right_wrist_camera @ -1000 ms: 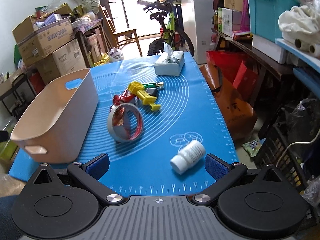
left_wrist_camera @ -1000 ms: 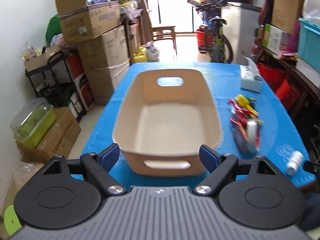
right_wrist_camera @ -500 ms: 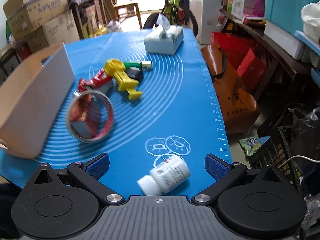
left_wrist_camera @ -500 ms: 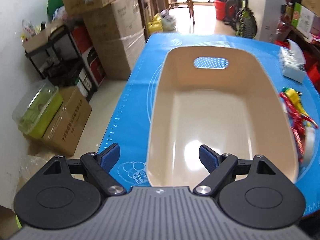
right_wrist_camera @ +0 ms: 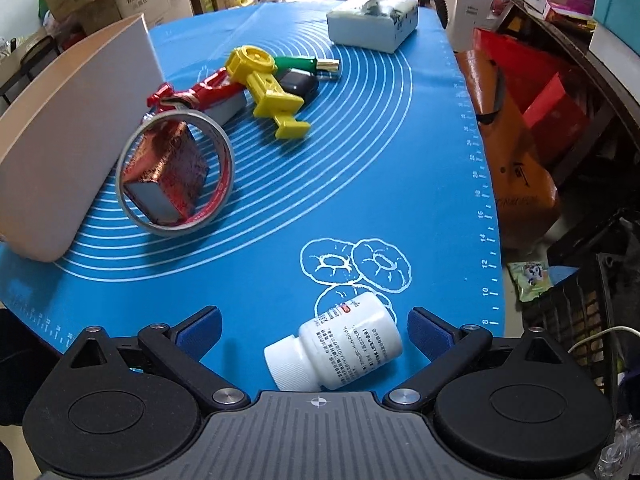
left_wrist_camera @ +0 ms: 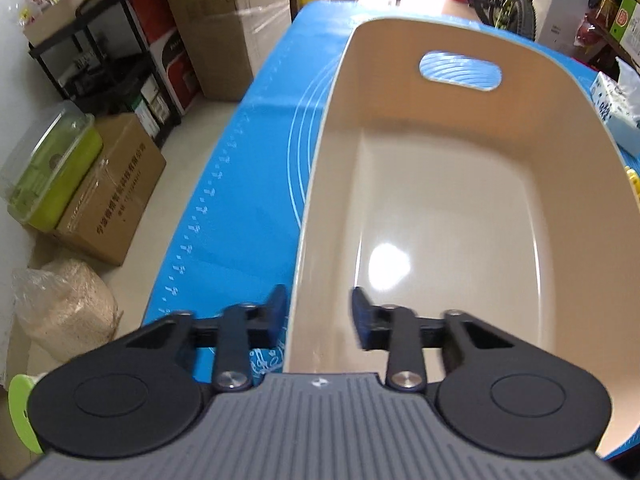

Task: Organize rigid objects
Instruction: 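Grip the beige basket rim with the left tool while the right tool approaches the white pill bottle, then close the right gripper on the white pill bottle and lift it, then carry the pill bottle into the basket and open the right gripper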

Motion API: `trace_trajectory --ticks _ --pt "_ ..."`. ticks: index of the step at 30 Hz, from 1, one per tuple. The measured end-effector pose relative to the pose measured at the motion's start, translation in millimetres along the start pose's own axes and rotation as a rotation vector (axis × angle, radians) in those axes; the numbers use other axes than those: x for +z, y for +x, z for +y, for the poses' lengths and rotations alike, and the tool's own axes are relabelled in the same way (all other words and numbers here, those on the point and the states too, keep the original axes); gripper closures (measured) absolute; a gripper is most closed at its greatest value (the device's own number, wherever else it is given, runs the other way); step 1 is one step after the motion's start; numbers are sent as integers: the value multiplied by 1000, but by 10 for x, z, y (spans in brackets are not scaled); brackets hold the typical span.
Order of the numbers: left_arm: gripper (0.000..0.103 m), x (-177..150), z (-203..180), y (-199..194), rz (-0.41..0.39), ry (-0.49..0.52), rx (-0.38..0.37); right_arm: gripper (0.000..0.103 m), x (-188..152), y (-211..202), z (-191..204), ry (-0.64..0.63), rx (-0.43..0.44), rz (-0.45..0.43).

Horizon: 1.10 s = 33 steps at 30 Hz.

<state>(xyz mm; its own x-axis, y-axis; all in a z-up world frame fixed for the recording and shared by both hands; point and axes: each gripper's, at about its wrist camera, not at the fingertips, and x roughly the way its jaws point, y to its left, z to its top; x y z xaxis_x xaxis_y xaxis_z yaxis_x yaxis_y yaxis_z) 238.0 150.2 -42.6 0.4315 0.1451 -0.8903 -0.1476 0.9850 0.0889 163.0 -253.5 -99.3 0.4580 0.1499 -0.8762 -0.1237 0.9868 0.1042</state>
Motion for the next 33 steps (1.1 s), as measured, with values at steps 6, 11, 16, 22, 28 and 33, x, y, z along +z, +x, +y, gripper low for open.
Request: trace_trajectory --ticks 6,11,16,22,28,33 --pt "93 34 87 -4 14 -39 -34 6 -10 61 55 -37 -48 52" --pt "93 42 102 -5 10 -36 -36 15 -10 66 77 -47 -64 63" --pt "93 51 98 -8 7 -36 -36 32 -11 40 85 -57 -73 56" --pt "93 51 95 0 5 -32 -34 32 8 -56 61 -51 -86 22" --pt "93 51 106 1 4 -25 -36 32 217 -308 172 -22 -98 -120" --pt "94 53 84 -12 0 -4 -31 32 602 -591 490 3 -36 -314"
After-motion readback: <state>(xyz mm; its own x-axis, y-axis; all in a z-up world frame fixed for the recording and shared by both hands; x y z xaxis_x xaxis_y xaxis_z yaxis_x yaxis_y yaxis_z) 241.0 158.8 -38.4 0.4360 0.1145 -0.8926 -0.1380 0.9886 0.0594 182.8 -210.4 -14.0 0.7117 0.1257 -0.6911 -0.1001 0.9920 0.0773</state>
